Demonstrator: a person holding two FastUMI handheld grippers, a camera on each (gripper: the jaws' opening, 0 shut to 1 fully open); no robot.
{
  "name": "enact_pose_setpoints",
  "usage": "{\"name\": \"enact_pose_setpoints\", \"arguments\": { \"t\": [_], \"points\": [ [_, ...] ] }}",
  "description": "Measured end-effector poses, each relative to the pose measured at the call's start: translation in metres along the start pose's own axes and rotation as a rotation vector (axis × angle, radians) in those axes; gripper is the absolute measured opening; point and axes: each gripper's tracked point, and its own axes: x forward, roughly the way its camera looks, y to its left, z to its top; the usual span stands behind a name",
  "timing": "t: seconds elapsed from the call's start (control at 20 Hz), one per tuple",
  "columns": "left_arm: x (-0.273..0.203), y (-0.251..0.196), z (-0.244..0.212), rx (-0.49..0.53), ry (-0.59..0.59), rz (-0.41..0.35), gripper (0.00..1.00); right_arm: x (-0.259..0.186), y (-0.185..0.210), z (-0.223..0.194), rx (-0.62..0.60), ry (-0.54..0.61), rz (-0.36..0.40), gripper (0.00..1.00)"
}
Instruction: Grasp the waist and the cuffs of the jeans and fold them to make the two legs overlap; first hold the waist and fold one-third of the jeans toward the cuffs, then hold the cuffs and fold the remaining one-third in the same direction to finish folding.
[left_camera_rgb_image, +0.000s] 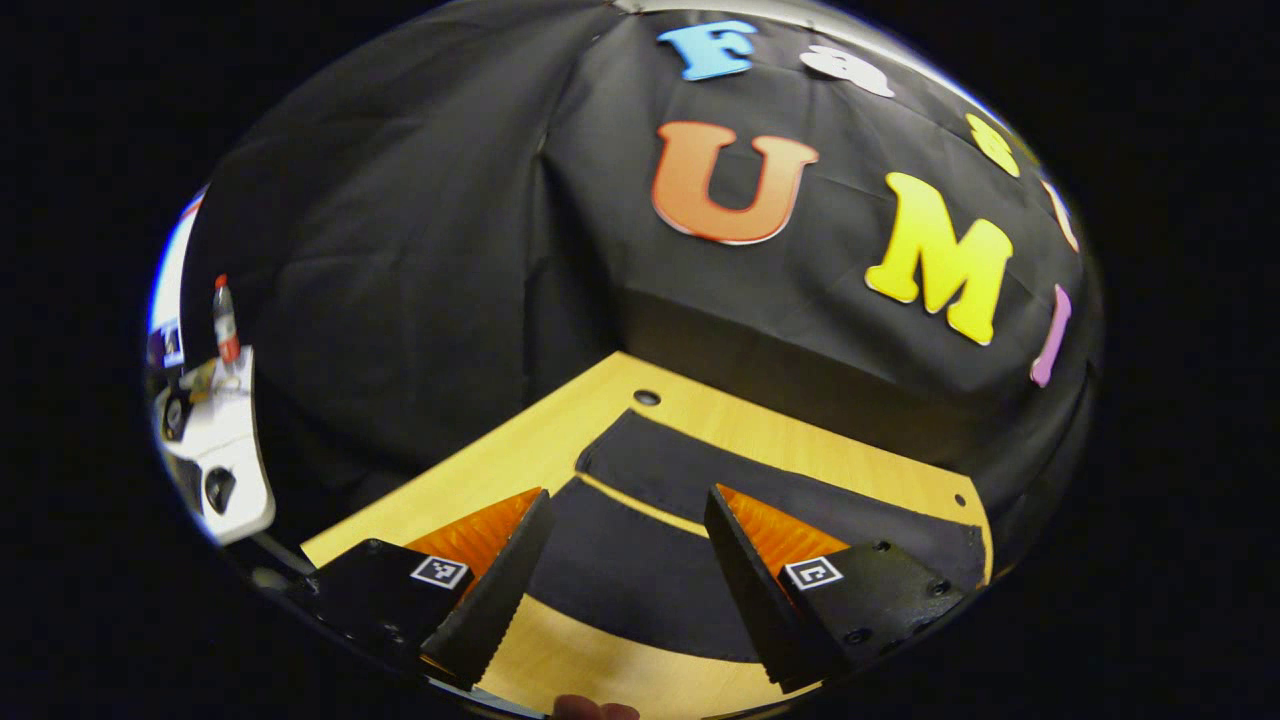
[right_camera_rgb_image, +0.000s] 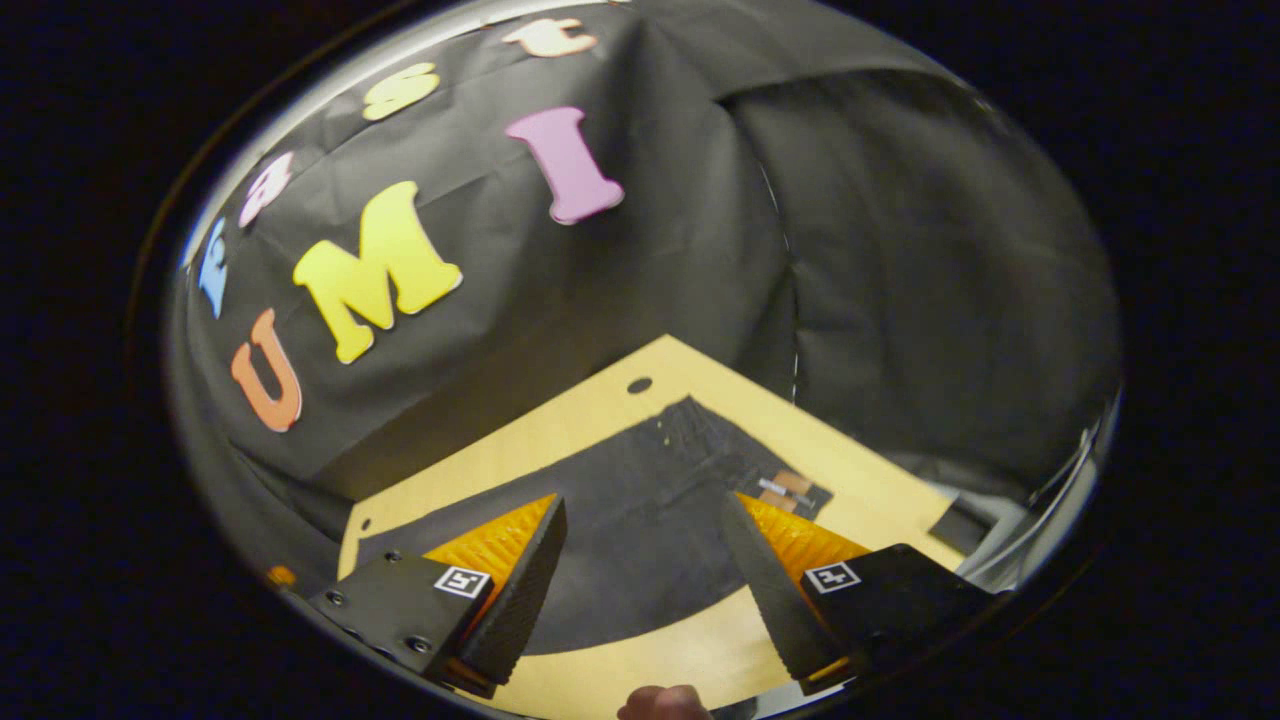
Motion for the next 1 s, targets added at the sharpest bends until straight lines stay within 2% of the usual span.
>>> {"name": "enact_pose_setpoints", "arguments": {
  "t": [0.1,0.15,0.2,0.25,0.45,0.65,0.75,0.8,0.85,1.0],
  "points": [
    [0.005,0.007,-0.027,-0.149,0.095,-0.002,0.99,0.012,-0.015,-0.017,0.115,0.062,-0.013,0.98],
    [0.009,0.013,-0.04,-0.222,0.134,0.005,0.99,0.017,-0.022,-0.022,0.154,0.081,-0.025,0.93],
    [0.011,0.019,-0.048,-0.292,0.16,0.021,0.99,0.02,-0.035,-0.029,0.186,0.097,-0.042,0.98],
    [0.014,0.028,-0.054,-0.354,0.178,0.04,0.99,0.024,-0.044,-0.031,0.207,0.107,-0.052,0.98],
    [0.023,0.059,-0.08,-0.52,0.248,0.103,0.99,0.037,-0.066,-0.044,0.244,0.147,-0.075,0.98],
    [0.041,0.073,-0.102,-0.704,0.302,0.137,1.0,0.058,-0.078,-0.06,0.343,0.205,-0.08,0.98],
    [0.05,0.075,-0.109,-0.759,0.322,0.143,0.99,0.071,-0.083,-0.063,0.4,0.221,-0.085,0.98],
    [0.054,0.076,-0.112,-0.775,0.333,0.149,0.94,0.077,-0.086,-0.064,0.422,0.228,-0.089,0.98],
    [0.058,0.075,-0.115,-0.786,0.342,0.152,0.99,0.082,-0.091,-0.067,0.436,0.233,-0.1,0.98],
    [0.064,0.078,-0.112,-0.802,0.339,0.149,0.99,0.096,-0.106,-0.066,0.475,0.237,-0.135,0.98]
  ]
}}
